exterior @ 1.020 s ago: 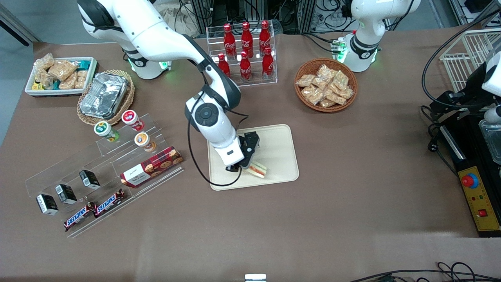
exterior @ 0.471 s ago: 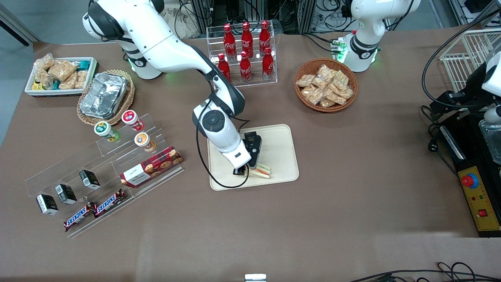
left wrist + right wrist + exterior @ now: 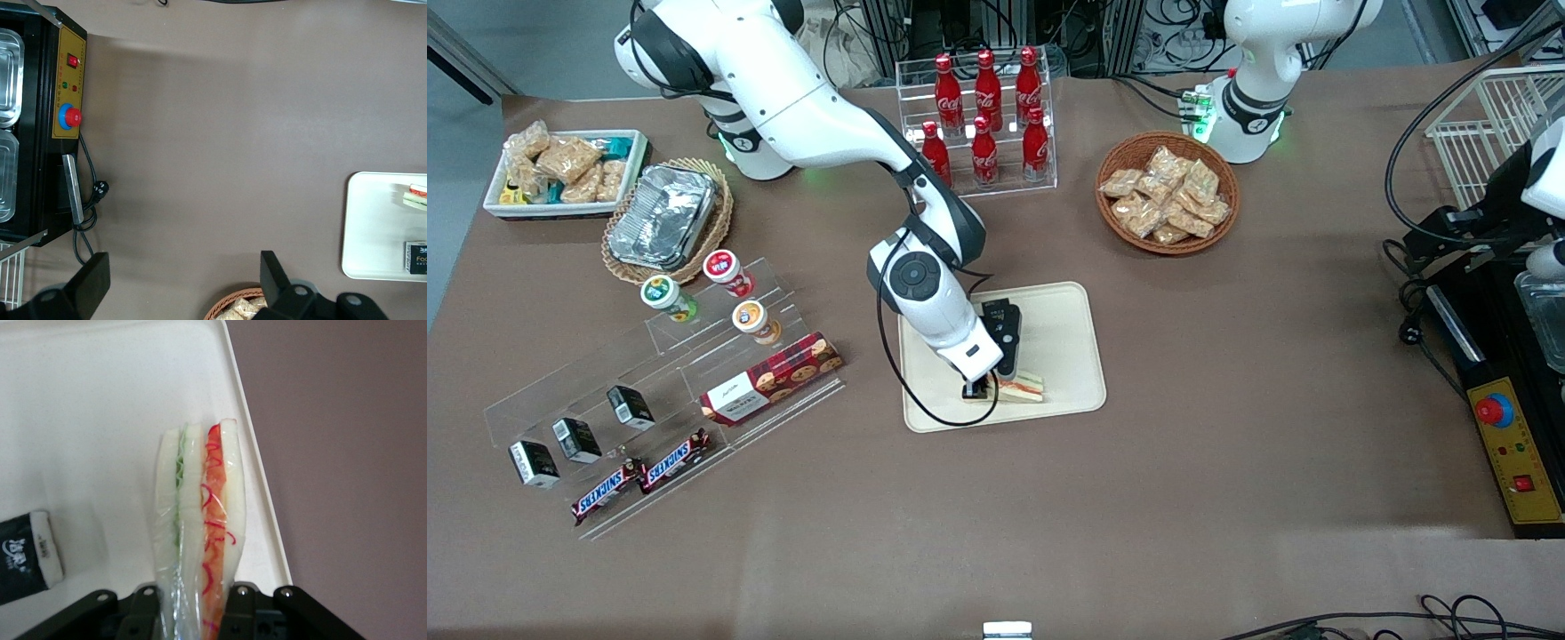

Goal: Place sandwich on tray
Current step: 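Lower the held sandwich onto the cream tray, then open the right gripper and raise it away from the sandwich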

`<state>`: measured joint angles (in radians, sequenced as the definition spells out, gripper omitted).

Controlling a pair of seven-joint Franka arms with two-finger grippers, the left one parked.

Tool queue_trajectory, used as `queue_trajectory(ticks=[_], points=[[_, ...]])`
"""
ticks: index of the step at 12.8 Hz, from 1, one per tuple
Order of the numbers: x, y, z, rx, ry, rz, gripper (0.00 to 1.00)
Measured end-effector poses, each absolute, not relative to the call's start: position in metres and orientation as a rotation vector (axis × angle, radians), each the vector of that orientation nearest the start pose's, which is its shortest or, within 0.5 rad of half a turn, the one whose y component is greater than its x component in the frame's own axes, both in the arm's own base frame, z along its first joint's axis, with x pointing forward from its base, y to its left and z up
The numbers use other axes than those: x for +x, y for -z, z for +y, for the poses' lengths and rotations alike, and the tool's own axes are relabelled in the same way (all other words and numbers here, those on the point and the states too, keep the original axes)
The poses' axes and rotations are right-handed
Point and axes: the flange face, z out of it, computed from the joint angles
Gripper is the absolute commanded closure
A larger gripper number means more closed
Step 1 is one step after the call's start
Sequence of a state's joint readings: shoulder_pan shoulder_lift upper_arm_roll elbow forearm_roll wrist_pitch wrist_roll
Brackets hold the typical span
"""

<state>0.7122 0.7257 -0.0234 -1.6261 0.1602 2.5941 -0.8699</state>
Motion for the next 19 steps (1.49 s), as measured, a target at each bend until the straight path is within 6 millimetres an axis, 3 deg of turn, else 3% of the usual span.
queue_trajectory(ticks=[2,4,11,14,16,19], points=[[0.551,-0.22,0.453,-2.296,0.384,-2.016,1.0],[0.551,-0.22,0.453,-2.297,0.388,-2.015,0.01],[0.557,-0.226,0.453,-2.302,0.459,-2.003,0.01],[0.564,-0.241,0.452,-2.322,0.492,-1.966,0.01],[0.572,-0.266,0.44,-2.386,0.448,-1.865,0.01],[0.582,-0.336,0.408,-2.564,0.295,-1.573,0.01]])
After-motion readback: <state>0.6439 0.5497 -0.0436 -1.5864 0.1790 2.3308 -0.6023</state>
